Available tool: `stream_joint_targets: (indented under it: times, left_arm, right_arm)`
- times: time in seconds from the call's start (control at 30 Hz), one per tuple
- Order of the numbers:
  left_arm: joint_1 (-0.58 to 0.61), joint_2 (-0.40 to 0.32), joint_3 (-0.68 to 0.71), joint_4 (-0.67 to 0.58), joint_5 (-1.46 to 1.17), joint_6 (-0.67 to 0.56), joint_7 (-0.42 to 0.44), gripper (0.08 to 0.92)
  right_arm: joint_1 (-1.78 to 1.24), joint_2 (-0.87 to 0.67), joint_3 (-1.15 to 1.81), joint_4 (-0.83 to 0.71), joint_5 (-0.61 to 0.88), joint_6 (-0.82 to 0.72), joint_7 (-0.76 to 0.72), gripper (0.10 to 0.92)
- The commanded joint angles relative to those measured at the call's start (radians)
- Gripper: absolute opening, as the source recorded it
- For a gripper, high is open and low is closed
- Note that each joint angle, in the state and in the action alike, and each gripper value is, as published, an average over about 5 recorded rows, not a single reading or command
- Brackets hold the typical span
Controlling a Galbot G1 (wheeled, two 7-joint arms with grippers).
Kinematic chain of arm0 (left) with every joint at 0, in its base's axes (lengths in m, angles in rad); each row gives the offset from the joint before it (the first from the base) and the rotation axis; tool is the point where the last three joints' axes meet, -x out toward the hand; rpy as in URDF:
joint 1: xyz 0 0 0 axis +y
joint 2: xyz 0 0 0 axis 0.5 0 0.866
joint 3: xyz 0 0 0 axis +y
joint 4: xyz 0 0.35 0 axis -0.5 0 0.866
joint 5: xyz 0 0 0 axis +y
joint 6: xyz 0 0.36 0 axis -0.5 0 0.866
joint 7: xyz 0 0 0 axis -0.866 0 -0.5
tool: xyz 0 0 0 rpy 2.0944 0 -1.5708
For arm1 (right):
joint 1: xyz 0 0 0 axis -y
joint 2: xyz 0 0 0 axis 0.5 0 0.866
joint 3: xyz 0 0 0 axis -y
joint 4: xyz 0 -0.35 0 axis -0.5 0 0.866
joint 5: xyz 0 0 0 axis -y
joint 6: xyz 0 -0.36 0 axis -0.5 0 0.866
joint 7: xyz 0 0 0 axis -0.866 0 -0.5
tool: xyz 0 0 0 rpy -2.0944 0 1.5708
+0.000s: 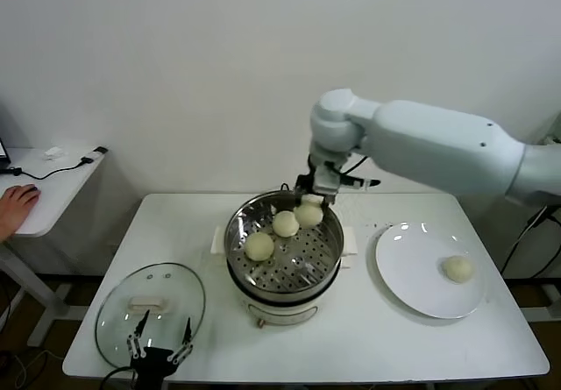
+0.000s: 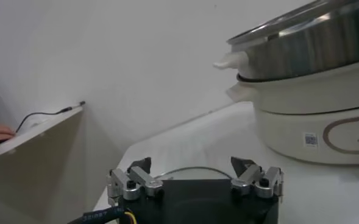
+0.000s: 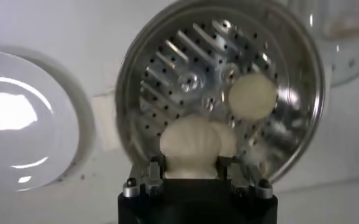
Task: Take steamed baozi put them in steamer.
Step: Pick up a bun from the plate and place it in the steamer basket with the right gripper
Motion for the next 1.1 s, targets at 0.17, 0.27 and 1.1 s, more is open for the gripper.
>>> stream_joint_targets:
  times: [0.17, 0.27, 1.1]
  left_arm:
    - [0.0, 0.002, -0.008, 0.01, -0.001, -0.007, 0.0, 0.823]
    - [0.001, 0.004, -0.01, 0.01, -0.006, -0.008, 0.0, 0.823]
    - [-0.002, 0.001, -0.011, 0.015, -0.016, -0.013, -0.005, 0.823]
  right_arm:
    - [-0.105, 0.087, -0.049, 0.034, -0.022, 0.044, 0.021, 0.564]
    - [-0.107, 0.081, -0.061, 0.041, -0.018, 0.047, 0.022, 0.57]
    - [-0.071, -0.031, 0.038, 0.05, -0.018, 0.067, 0.019, 0.821]
